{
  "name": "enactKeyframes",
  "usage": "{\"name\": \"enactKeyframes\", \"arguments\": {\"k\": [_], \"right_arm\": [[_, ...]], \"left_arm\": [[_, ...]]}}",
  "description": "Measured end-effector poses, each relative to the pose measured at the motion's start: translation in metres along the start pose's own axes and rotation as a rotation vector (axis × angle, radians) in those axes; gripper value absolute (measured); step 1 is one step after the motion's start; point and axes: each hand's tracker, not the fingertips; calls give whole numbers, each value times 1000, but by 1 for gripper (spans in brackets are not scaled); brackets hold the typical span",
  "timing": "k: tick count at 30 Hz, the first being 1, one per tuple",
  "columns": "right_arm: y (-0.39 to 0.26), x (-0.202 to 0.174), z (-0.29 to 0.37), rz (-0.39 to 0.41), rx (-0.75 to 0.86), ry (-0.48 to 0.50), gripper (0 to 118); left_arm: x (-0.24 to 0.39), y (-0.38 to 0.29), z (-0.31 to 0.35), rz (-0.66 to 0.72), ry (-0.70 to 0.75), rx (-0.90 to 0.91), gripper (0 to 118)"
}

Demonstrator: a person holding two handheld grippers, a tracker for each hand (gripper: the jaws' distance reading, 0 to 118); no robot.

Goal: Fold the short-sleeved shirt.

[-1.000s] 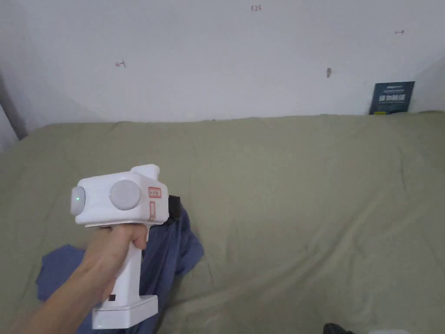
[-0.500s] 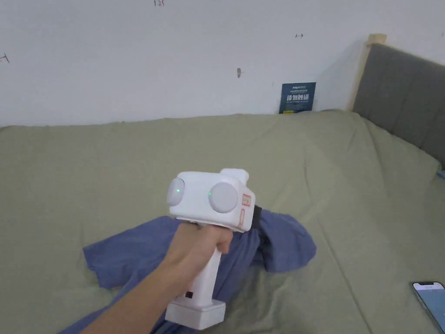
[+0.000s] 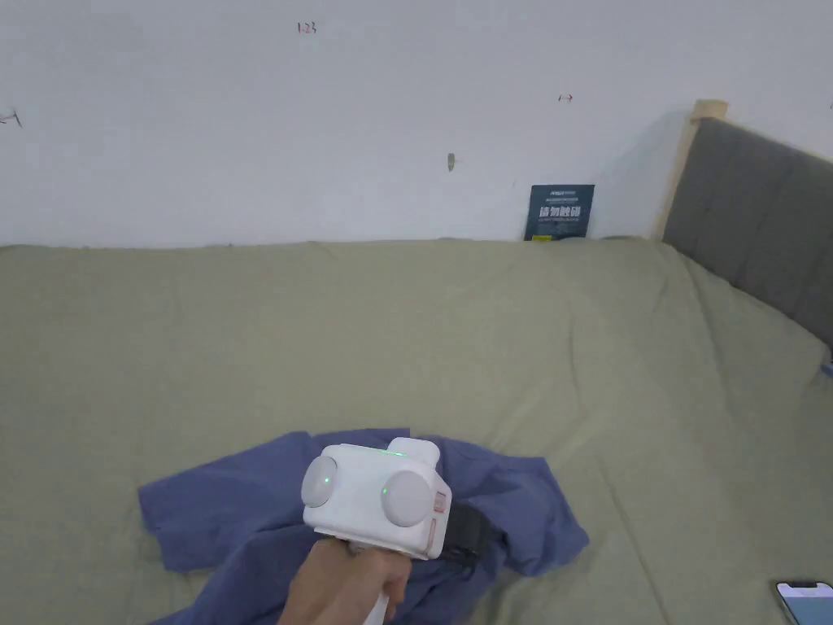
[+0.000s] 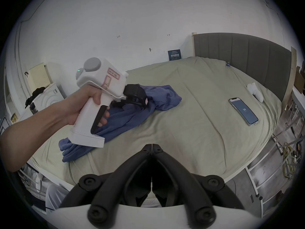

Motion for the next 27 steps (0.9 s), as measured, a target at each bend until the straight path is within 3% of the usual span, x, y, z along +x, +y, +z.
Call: {"name": "enactKeyframes", "arguments": {"k": [5,9,13,14,15,16,17,20,27], "right_arm": [[17,-15,15,64,70,30,0],[34,-30,31,151,153,44,0],[45,-46,47,240,223,52,0],[46,-49,50,250,240,57,0],[46,-52,54,255,252,55,0],[46,-55,58,261,261,52,0],[46,-57,61,264,264,48,0],[43,-62,72,266,279,46,0],[38,-63,74,253,285,44,0]], "left_arm": [[-40,-51,106,20,-14,171,116],[-73,-121,221,96,102,479,117],[-96,-189,300,113,240,582,113],[-99,-204,313,114,271,624,105],[-105,-219,326,114,309,636,86],[-108,-236,336,129,374,646,34],[-111,-243,339,134,391,627,0],[-123,-270,357,248,374,681,0],[-138,-289,360,285,421,659,0]]}}
